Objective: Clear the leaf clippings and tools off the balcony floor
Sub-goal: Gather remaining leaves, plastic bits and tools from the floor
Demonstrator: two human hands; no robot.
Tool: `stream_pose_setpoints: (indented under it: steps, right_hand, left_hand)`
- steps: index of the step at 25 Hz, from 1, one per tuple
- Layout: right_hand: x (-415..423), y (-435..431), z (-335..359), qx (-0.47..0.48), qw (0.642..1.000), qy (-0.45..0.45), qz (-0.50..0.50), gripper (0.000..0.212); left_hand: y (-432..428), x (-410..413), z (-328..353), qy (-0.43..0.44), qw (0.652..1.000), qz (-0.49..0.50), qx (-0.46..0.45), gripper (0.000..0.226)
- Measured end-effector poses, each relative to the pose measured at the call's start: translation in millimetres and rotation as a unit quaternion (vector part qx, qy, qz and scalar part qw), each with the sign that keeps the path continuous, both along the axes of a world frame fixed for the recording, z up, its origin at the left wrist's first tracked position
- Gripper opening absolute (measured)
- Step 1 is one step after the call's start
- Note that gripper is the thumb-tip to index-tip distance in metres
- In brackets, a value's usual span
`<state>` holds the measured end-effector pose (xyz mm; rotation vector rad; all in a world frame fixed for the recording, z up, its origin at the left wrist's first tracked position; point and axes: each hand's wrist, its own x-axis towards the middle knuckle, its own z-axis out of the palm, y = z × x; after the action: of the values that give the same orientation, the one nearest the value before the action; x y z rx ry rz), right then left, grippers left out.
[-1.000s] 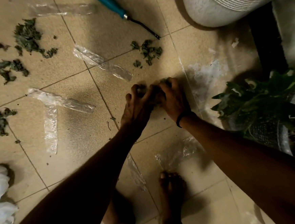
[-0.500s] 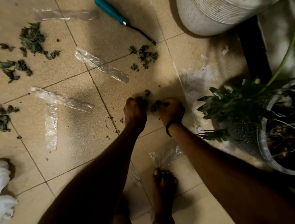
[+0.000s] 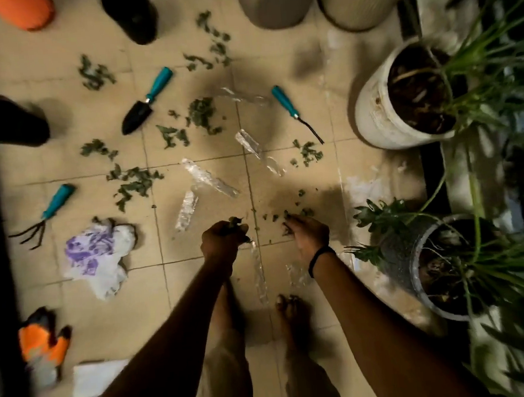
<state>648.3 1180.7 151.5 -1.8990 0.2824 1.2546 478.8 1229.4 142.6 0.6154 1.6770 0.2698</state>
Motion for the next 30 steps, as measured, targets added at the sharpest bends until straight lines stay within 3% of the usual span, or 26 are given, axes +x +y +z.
stream_pose_setpoints:
  steps: [3,6,10,14,21,26,30]
  right_hand:
    - [-35,19,67,0.048,0.996,0.028,0.07,0.011]
    - [-83,26,123,0.093,0.979,0.07,0.166,0.012]
    - [-164,7,185,0.105,0.941,0.087,0.309,0.017]
    - [-271,-60,224,0.103,0.879,0.121,0.45,0.012]
    - [-460,-293,248,0.08,0.73,0.168,0.657,0.012]
    - [-549,-506,249,0.052,0.619,0.17,0.765,0.022]
    - [-602,-673,251,0.013,0.561,0.167,0.811,0.024]
  left_hand:
    - [-9,-44,71,-0.038,0.991,0.126,0.028,0.013]
    - [-27,-89,136,-0.052,0.96,0.262,0.079,0.019]
    - [-87,-161,194,-0.062,0.897,0.419,0.125,0.012]
    - [-201,-246,220,-0.032,0.816,0.555,0.157,0.01]
    - [-492,-370,241,0.018,0.627,0.764,0.15,0.01]
    - [-733,-404,236,0.022,0.506,0.853,0.128,0.012]
    - [-913,-418,239,0.015,0.403,0.909,0.104,0.013]
